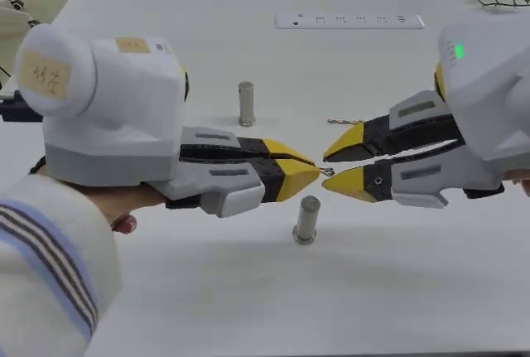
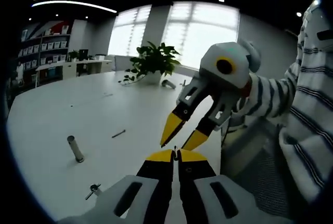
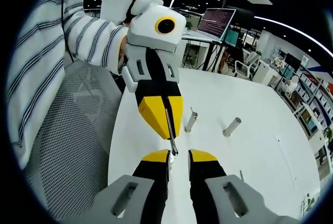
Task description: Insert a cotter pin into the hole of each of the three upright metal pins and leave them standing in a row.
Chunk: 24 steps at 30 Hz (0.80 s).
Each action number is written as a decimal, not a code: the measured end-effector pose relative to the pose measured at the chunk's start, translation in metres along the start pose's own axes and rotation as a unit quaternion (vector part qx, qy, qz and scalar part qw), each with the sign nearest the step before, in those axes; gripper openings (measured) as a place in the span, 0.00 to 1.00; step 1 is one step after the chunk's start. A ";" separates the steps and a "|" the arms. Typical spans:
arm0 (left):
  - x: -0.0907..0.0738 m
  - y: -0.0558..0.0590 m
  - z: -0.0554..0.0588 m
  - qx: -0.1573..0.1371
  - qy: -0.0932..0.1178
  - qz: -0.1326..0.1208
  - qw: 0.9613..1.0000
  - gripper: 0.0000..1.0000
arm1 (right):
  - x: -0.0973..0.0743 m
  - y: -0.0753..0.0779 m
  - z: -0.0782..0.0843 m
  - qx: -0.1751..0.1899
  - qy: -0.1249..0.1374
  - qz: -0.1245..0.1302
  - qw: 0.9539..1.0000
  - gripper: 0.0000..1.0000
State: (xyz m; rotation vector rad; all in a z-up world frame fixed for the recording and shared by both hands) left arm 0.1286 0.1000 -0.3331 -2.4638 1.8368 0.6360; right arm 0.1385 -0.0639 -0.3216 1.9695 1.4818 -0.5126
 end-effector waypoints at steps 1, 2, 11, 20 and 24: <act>0.000 0.000 0.000 0.001 -0.001 0.001 1.000 0.00 | 0.000 0.000 0.000 0.001 0.001 -0.001 1.000 0.08; 0.000 0.000 0.000 0.003 0.000 0.001 1.000 0.00 | 0.000 0.000 0.000 0.001 0.001 -0.001 1.000 0.08; -0.001 0.000 0.001 0.021 -0.015 0.011 1.000 0.00 | -0.001 -0.005 0.000 0.000 0.005 -0.018 1.000 0.00; 0.005 0.004 0.001 0.108 -0.083 0.032 0.990 0.00 | -0.003 -0.008 0.004 -0.008 -0.001 -0.049 0.999 0.00; 0.010 0.006 0.002 0.126 -0.104 0.042 0.986 0.00 | -0.003 -0.011 0.006 -0.012 -0.006 -0.062 0.998 0.00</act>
Point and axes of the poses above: the centre of the closed fingertips' face, and the gripper's own axes: x roughly forward along the fingers, y roughly to its right, z roughly out of its underside, the point moved 10 cm from there along -x, roughly backward along the fingers, and after that the axes turned 3 degrees about z, right-handed, at the moved point
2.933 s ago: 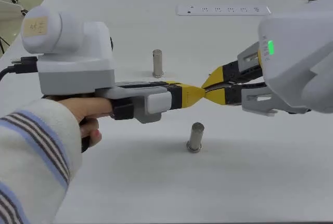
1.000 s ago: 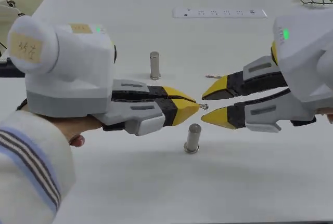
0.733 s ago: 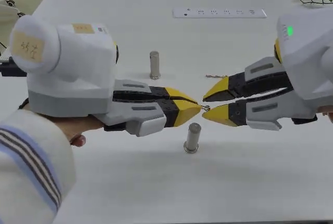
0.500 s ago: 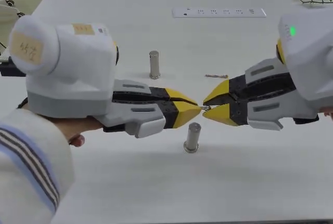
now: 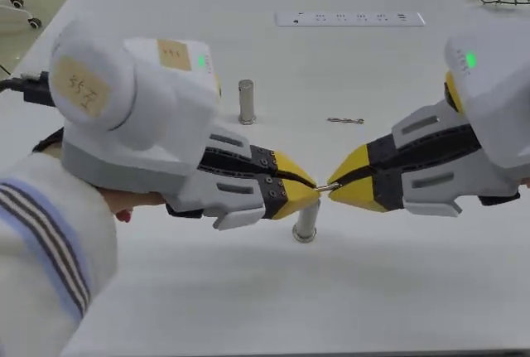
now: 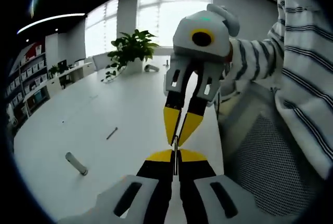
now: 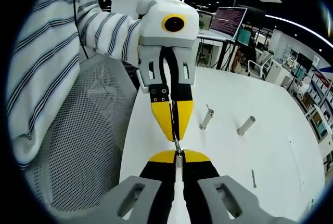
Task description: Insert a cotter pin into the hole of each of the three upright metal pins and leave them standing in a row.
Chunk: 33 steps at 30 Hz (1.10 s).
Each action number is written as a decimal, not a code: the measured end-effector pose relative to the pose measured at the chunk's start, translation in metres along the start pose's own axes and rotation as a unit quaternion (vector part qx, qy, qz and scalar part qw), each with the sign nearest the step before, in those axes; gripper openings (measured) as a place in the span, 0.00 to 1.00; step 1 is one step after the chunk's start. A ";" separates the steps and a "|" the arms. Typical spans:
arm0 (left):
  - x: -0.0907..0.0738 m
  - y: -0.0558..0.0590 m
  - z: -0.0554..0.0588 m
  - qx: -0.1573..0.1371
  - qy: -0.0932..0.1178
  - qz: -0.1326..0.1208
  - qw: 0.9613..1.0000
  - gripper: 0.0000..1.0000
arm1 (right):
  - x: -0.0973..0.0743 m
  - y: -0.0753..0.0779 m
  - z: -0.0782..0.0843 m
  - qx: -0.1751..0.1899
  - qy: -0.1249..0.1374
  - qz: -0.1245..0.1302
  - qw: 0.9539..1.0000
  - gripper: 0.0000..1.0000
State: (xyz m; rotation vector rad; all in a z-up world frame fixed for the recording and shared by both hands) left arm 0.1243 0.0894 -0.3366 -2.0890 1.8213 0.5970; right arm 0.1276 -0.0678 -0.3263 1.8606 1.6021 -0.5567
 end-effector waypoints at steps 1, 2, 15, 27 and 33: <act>0.001 0.000 0.000 0.003 -0.002 0.002 1.000 0.00 | 0.000 -0.001 0.001 -0.003 -0.002 -0.002 1.000 0.00; 0.002 0.001 0.000 0.003 -0.004 0.004 1.000 0.00 | 0.000 -0.002 0.001 -0.004 -0.002 -0.004 1.000 0.00; 0.005 0.002 0.003 0.012 -0.020 0.017 1.000 0.00 | -0.005 -0.008 0.010 0.015 0.008 -0.010 1.000 0.00; 0.009 -0.007 0.012 0.009 -0.044 -0.018 0.999 0.23 | -0.012 -0.004 0.035 0.058 0.009 0.030 0.998 0.00; 0.015 -0.012 0.017 0.011 -0.067 -0.025 0.997 0.21 | -0.010 -0.002 0.052 0.073 -0.003 0.041 0.996 0.00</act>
Point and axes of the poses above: the centre of the closed fingertips' face, and the gripper's own axes: x roughly forward along the fingers, y roughly to its right, z roughly out of its underside, the point moved 10 cm from there along -x, roughly backward along the fingers, and after that the axes turned 3 degrees about z, right-handed, at the moved point
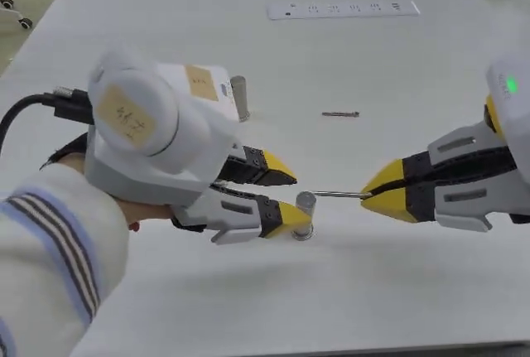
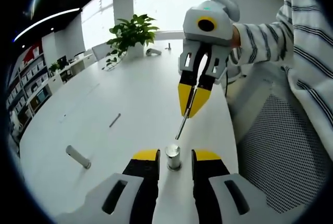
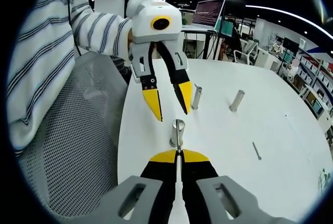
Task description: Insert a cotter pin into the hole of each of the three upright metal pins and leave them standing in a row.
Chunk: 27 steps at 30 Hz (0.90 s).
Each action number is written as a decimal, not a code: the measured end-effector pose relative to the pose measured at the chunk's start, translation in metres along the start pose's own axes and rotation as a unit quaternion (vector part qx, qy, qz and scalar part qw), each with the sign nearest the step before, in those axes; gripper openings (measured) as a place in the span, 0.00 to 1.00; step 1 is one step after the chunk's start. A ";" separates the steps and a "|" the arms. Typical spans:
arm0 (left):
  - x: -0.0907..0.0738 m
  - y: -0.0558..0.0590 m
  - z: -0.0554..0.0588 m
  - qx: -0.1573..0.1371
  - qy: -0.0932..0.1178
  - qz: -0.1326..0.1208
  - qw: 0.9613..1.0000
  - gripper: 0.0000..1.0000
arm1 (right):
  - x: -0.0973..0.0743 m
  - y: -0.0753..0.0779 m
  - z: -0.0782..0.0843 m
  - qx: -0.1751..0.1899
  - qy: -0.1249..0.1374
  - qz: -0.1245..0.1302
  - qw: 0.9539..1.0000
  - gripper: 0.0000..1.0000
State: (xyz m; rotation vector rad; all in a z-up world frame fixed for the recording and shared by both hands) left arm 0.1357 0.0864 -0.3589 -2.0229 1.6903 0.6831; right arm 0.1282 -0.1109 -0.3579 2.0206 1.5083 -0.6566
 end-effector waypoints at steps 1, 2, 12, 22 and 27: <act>0.001 0.000 0.000 0.001 -0.003 0.000 1.000 0.21 | 0.001 0.000 0.002 0.003 -0.002 0.001 1.000 0.00; 0.002 -0.001 0.000 0.001 -0.005 -0.001 1.000 0.21 | 0.001 0.000 0.003 0.004 -0.004 0.002 1.000 0.00; 0.010 -0.003 0.002 0.000 -0.016 0.005 1.000 0.17 | 0.007 -0.002 0.011 0.008 -0.016 0.002 1.000 0.00; 0.014 -0.004 0.005 -0.006 -0.020 0.010 1.000 0.13 | 0.013 -0.001 0.010 0.005 -0.010 -0.004 1.000 0.00; 0.013 -0.006 0.004 -0.008 -0.018 0.011 1.000 0.10 | 0.015 -0.002 0.008 0.002 -0.006 -0.009 1.000 0.00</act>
Point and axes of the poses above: the centre of the closed fingertips' face, and the gripper's own axes: x roughly forward along the fingers, y roughly to its right, z roughly out of its underside, the point moved 10 cm from there along -x, roughly backward along the fingers, and after that the axes turned 3 degrees about z, right-handed, at the moved point
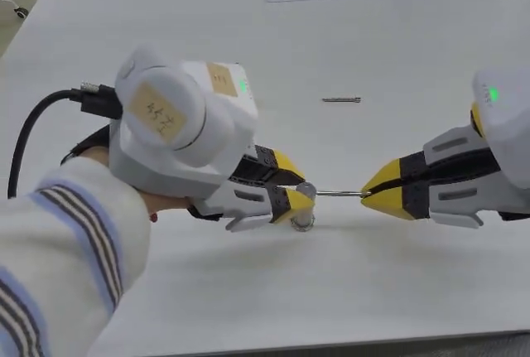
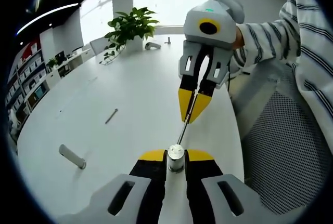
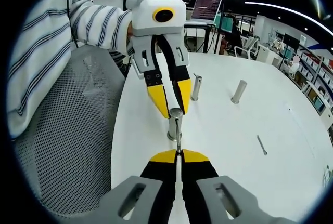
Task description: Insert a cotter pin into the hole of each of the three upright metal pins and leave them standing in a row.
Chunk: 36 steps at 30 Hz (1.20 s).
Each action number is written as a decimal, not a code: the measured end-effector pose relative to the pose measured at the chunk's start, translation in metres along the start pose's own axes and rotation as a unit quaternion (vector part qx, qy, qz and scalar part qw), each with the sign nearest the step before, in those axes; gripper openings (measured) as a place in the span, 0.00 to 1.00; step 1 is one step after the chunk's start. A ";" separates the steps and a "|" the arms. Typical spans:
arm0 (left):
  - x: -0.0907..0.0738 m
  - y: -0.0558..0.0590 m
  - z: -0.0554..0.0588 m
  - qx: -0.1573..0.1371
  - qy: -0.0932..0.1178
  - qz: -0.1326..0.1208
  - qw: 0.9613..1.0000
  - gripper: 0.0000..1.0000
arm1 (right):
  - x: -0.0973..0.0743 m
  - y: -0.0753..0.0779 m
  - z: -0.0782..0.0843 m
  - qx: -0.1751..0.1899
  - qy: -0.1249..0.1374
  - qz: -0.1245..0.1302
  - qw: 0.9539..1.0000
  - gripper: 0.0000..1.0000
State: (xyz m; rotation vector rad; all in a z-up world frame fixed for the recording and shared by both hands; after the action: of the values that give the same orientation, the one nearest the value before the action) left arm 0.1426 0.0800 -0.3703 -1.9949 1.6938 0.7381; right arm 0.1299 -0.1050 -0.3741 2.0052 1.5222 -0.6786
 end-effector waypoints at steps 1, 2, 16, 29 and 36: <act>0.000 0.000 0.000 -0.003 -0.001 0.001 1.000 0.10 | 0.001 0.000 -0.001 -0.001 0.001 0.000 1.000 0.00; 0.000 0.000 0.000 -0.008 -0.001 0.002 1.000 0.10 | 0.001 0.000 -0.001 -0.002 0.001 -0.002 1.000 0.00; -0.001 0.001 0.000 -0.006 0.000 0.001 1.000 0.09 | 0.013 0.003 -0.006 -0.006 0.005 -0.008 1.000 0.00; 0.000 0.001 0.000 -0.015 0.000 0.002 1.000 0.09 | 0.024 0.007 -0.010 -0.020 0.004 -0.018 1.000 0.00; 0.001 0.000 -0.001 -0.013 0.000 0.003 1.000 0.09 | 0.029 0.007 -0.017 -0.031 0.003 -0.027 0.999 0.00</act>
State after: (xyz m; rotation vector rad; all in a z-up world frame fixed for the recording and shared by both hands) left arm 0.1425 0.0789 -0.3701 -2.0082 1.6999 0.7669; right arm 0.1444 -0.0749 -0.3807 1.9281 1.5879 -0.6393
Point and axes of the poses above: the centre of the closed fingertips' face, and the gripper's own axes: x roughly forward along the fingers, y roughly to its right, z roughly out of its underside, the point moved 10 cm from there along -x, roughly backward along the fingers, and after that the axes turned 3 degrees about z, right-handed, at the moved point
